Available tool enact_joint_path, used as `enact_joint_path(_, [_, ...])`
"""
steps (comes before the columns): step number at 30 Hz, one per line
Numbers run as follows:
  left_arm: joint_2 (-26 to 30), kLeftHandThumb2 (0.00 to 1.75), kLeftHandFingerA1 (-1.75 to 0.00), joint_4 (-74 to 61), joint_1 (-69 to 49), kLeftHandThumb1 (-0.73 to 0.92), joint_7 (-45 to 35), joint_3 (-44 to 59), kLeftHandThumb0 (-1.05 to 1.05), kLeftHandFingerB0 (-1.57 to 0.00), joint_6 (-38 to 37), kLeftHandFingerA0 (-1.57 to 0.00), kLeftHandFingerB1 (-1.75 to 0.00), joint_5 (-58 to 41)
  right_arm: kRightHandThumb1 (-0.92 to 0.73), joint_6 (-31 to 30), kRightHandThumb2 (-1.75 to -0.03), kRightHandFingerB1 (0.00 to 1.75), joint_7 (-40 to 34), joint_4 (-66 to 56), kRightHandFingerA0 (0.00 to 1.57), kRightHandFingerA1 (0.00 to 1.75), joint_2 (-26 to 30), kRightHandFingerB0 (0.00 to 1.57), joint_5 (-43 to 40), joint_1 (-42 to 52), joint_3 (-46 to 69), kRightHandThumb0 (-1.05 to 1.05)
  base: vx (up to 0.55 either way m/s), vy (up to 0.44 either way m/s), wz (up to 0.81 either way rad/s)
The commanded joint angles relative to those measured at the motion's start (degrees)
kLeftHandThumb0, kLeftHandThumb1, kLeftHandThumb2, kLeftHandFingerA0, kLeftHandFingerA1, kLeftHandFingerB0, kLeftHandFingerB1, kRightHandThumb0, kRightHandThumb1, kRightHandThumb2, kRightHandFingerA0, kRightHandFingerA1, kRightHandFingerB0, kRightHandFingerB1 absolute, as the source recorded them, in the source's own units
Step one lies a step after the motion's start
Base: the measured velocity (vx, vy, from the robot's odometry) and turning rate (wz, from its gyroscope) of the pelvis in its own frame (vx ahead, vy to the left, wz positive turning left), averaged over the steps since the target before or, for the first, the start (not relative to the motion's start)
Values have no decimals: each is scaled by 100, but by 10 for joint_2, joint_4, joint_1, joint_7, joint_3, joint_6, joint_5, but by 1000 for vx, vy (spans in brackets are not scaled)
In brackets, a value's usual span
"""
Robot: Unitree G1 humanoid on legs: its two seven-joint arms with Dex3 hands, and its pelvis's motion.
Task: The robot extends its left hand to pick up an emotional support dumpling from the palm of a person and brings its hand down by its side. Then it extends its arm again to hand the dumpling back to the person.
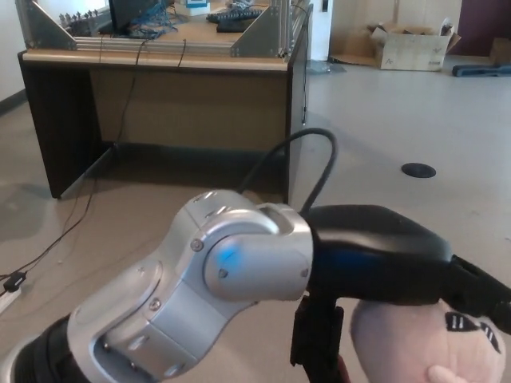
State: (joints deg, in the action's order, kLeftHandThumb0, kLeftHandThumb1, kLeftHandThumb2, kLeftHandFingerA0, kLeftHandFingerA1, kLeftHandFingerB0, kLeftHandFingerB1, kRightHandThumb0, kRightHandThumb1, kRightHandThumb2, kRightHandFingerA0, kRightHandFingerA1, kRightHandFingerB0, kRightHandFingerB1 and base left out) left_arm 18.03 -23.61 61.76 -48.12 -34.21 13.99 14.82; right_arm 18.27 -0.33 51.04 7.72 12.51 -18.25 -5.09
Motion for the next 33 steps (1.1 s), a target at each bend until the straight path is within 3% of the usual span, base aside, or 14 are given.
enact_joint_path(1, [-2,58,-25,4,-22,10,27,14,-71,-51,-41,-56,-10,26,-86,-9,-65,50,5,3,65,99,2,62,-8,-5,3,-51,0,0,0])
enact_joint_path(2, [-3,58,-25,5,-23,10,26,16,-71,-51,-43,-56,-10,27,-86,-9,-65,50,5,2,65,99,2,62,-9,-5,3,-51,0,0,0])
enact_joint_path(3, [-1,54,-175,3,-24,62,24,19,-21,-62,-39,-73,-127,30,-87,-38,-64,87,-1,-25,63,91,27,81,43,1,-32,-56,0,0,0])
enact_joint_path(4, [-2,54,-174,3,-25,62,24,21,-22,-62,-40,-74,-127,30,-82,-40,-64,72,-2,-31,60,96,27,70,41,3,-33,-56,0,0,0])
enact_joint_path(6, [-3,55,-174,4,-27,64,23,23,-17,-59,-39,-77,-142,31,-81,-56,-64,72,-11,-39,58,93,20,73,27,5,-26,-56,0,0,0])
enact_joint_path(10, [-4,54,-175,3,-24,66,17,27,-19,-69,-35,-75,-132,31,-82,-39,-65,68,-11,-33,61,95,21,74,28,3,-29,-57,0,0,0])
enact_joint_path(11, [-4,56,-175,4,-22,67,13,30,-22,-61,-33,-74,-128,29,-78,-33,-63,76,-12,-25,62,100,19,76,23,0,-26,-55,0,0,0])
enact_joint_path(17, [-9,54,-175,4,-19,66,9,38,-20,-70,-27,-75,-133,25,-77,-22,-62,64,-9,-32,62,100,10,68,5,6,-13,-48,0,0,0])
enact_joint_path(18, [-10,58,-171,4,-15,67,5,40,-22,-75,-19,-79,-105,22,-75,0,-63,37,-8,-20,61,77,10,46,2,3,-11,-54,0,0,0])
enact_joint_path(23, [-14,61,-169,3,-10,68,-2,52,-20,-78,-5,-79,-100,15,-76,68,-63,37,-8,26,60,66,11,48,2,-14,-10,-58,0,0,0])
enact_joint_path(24, [-21,82,-164,-1,-13,63,2,68,-19,-76,19,-105,-121,3,-71,79,-61,51,-26,34,70,76,7,62,5,-17,-8,-59,0,0,0])
enact_joint_path(27, [-27,82,-164,-3,-14,63,0,77,-19,-76,31,-105,-121,0,-71,91,-61,51,-36,46,70,76,6,62,7,-22,-6,-59,0,0,0])
enact_joint_path(28, [-52,86,-160,-7,-26,66,30,137,-15,-85,68,-83,-104,-45,-72,112,-62,34,-50,55,73,61,11,41,27,-27,-19,-50,0,0,0])
enact_joint_path(33, [-83,80,-150,-8,-27,68,48,217,-17,-86,118,-85,-96,-81,-72,135,-62,33,-56,69,75,61,16,41,33,-32,-27,-51,0,0,0])
